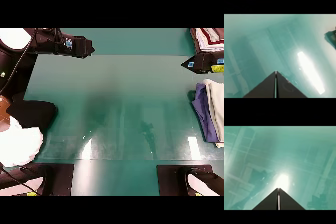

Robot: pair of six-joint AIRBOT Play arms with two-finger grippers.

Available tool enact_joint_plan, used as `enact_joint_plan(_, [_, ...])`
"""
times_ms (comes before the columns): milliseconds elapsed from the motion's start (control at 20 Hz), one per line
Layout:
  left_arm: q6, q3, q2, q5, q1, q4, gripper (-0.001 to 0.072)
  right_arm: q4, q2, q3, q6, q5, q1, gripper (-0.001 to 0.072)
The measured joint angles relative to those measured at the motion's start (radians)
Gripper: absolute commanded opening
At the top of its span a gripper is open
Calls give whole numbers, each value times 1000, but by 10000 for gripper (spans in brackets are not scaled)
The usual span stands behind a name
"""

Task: Fold the shirts.

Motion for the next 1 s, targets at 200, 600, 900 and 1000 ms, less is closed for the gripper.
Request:
enact_joint_plan(200, [0,0,0,0,0,0,26,0,0,0,0,0,2,18])
enact_joint_plan(600, [-1,0,0,0,0,0,26,0,0,0,0,3,2,18])
enact_joint_plan(900, [-5,3,28,-22,40,14,25,1,0,0,0,10,2,18])
enact_joint_plan(1000, [-4,-2,62,-123,89,100,25,1,0,0,0,11,2,18])
